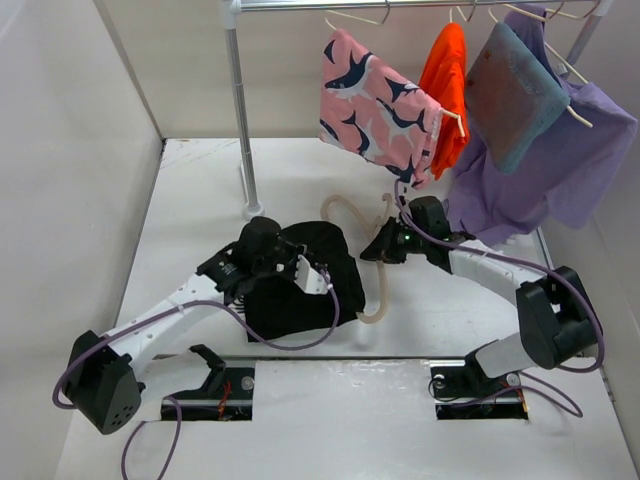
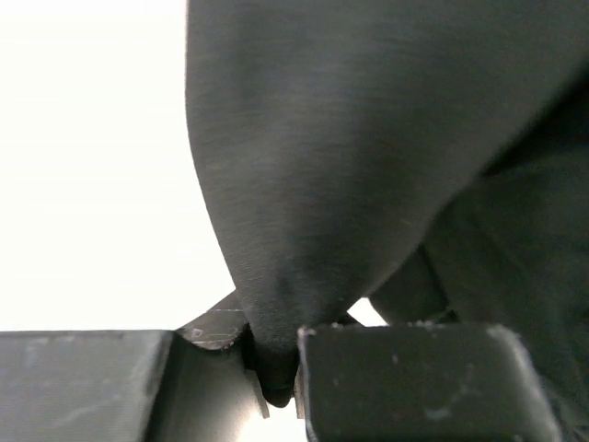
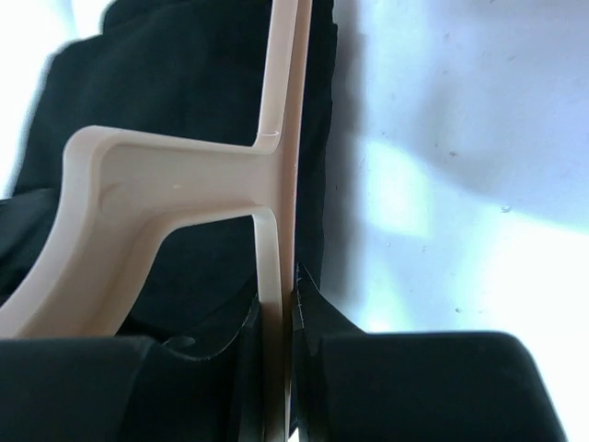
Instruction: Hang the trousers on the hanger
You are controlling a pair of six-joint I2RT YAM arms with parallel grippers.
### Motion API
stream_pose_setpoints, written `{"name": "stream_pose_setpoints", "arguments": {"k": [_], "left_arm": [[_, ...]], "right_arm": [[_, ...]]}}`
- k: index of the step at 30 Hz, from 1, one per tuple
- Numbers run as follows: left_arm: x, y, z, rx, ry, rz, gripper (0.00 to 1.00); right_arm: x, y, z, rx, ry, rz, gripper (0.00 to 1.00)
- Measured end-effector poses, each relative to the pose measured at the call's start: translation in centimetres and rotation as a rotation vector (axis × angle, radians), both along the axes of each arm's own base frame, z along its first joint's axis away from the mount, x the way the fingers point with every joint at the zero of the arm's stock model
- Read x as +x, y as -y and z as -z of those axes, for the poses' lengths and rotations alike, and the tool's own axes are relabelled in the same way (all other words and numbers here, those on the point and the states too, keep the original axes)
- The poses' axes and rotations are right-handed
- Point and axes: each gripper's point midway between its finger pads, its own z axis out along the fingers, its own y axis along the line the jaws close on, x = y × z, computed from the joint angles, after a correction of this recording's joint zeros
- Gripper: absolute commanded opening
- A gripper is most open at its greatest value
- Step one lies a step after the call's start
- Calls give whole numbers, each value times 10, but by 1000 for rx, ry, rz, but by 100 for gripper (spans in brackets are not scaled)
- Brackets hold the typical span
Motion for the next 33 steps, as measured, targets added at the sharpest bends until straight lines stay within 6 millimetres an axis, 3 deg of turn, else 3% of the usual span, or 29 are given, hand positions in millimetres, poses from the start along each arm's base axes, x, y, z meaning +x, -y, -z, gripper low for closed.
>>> {"name": "stream_pose_setpoints", "arguments": {"k": [7, 11, 19, 22, 25, 26, 27, 33], "left_arm": [[8, 14, -48, -89, 81, -14, 0], [15, 17, -76, -123, 121, -30, 0], [-2, -15, -77, -55, 116, -31, 0], [-13, -32, -68, -14, 126, -19, 0], [-21, -52, -44, 45, 122, -17, 0], [-23, -56, -35, 65, 117, -13, 6], [-26, -59, -24, 89, 105, -3, 24], [-36, -87, 35, 251, 45, -8, 40]], "right_arm": [[-16, -32, 6, -45, 23, -70, 0], [-15, -36, 12, -55, 13, -74, 0], [-16, -21, 21, -71, -3, -31, 0], [-18, -12, 18, -80, -4, -11, 0], [-20, -6, 11, -93, 10, 4, 0], [-20, -4, 10, -101, 16, 6, 0], [-22, -3, 9, -112, 21, 6, 0], [-38, -5, -10, -190, 101, -14, 0]]}}
